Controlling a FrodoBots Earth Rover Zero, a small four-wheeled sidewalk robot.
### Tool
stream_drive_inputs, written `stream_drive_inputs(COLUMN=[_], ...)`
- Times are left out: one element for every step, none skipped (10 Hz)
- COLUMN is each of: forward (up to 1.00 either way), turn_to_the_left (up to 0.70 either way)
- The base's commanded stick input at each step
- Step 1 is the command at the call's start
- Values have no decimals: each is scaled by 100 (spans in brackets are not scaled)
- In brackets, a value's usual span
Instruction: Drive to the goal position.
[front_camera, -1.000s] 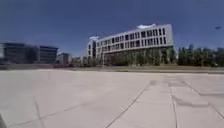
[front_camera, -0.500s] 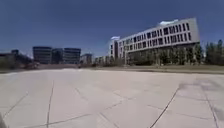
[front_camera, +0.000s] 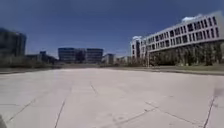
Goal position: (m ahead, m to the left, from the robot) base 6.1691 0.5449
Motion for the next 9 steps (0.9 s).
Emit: stream_drive_inputs(forward=[70, 70, 70, 70, 70, 70, 70, 70, 70], turn_to_the_left=[2, 2, 1, 1, 0, 1, 2, 0, 2])
